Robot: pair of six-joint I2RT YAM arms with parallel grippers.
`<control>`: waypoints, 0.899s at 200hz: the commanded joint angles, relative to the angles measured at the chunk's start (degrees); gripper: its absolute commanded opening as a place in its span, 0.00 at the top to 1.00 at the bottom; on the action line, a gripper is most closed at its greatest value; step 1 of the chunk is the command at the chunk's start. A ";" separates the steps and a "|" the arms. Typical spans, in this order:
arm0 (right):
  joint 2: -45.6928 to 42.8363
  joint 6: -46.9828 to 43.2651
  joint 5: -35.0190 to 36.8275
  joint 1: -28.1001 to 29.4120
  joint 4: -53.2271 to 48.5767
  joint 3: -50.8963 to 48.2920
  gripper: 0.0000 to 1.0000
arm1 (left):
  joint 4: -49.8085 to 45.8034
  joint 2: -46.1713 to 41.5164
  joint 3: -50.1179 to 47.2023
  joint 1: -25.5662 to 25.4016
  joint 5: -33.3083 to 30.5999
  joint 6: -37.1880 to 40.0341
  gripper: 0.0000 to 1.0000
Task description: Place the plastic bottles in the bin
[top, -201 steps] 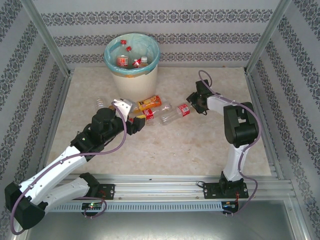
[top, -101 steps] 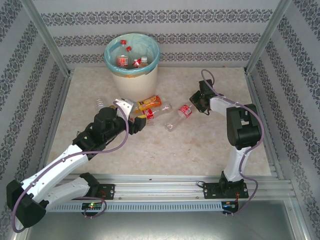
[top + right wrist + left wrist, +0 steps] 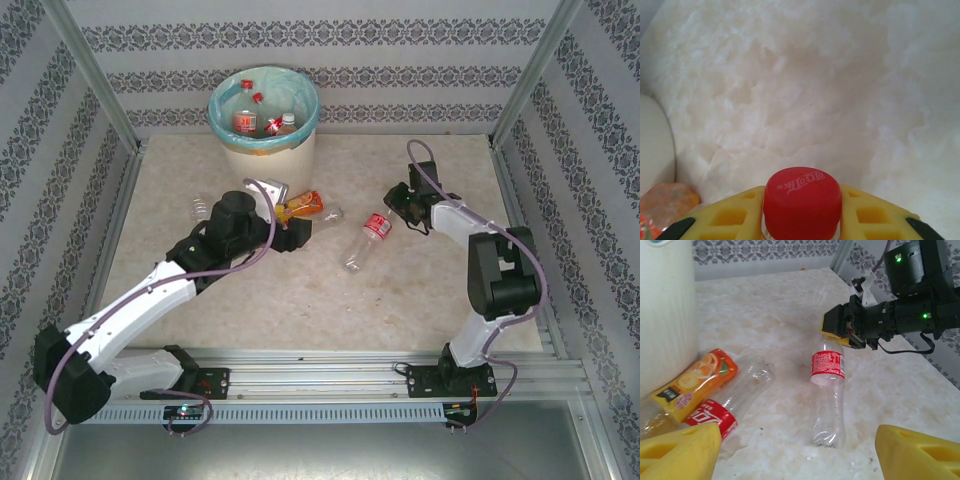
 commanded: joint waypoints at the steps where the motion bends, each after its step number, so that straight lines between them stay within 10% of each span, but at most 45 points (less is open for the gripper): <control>1: -6.38 -4.73 -1.08 0.18 0.86 -1.77 0.86 | -3.32 0.98 3.69 -0.16 3.85 -0.79 0.19; 180: -37.68 -13.24 -18.16 18.36 16.33 -13.00 0.95 | 3.86 10.69 10.15 0.11 42.03 -5.57 0.14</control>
